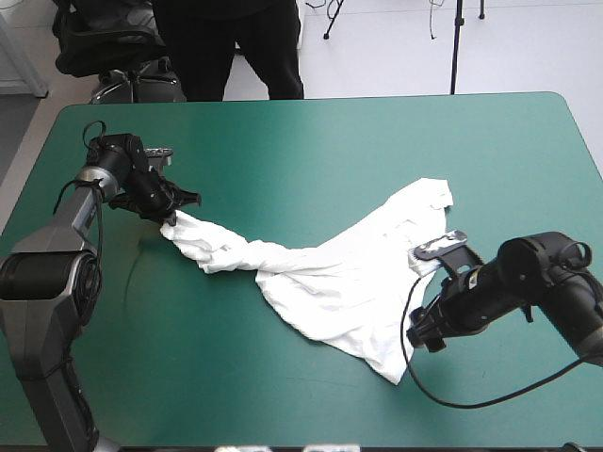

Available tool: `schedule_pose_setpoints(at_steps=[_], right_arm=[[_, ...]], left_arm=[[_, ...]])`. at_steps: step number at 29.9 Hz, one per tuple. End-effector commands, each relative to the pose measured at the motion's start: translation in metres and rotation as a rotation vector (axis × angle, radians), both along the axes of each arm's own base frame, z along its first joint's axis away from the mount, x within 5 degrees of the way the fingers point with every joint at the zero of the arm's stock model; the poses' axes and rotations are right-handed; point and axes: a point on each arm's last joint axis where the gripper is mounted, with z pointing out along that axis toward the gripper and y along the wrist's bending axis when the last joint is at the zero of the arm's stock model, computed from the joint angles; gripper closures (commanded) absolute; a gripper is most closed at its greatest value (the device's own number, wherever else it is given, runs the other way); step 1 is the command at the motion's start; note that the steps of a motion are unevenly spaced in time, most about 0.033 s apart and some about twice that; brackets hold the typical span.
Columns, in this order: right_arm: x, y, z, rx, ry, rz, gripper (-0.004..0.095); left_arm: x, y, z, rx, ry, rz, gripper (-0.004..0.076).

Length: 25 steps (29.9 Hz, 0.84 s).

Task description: Fold the cloth

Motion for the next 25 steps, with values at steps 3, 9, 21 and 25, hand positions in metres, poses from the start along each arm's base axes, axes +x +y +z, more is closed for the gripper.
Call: schedule_pose_setpoints(at_steps=[3,9,21,25], right_arm=[[-0.008,0.032,-0.004,0.006,-0.052,0.262,0.0144],[-0.013,0.065,-0.027,-0.087,-0.107,0.468,0.0188],[-0.011,0.079,-0.085,-0.232,-0.006,0.560,0.0226],[-0.009,0.081,-0.085,-0.219,-0.035,0.553,0.0374]], left_arm=[[-0.001,0.002,0.022,0.023,-0.064,-0.012,0.0733],[0.000,0.001,0.022,0.022,-0.068,-0.013,0.0733],[0.000,0.001,0.022,0.016,-0.067,-0.014,0.0733],[0.000,0.001,0.022,0.016,-0.067,-0.014,0.0733]])
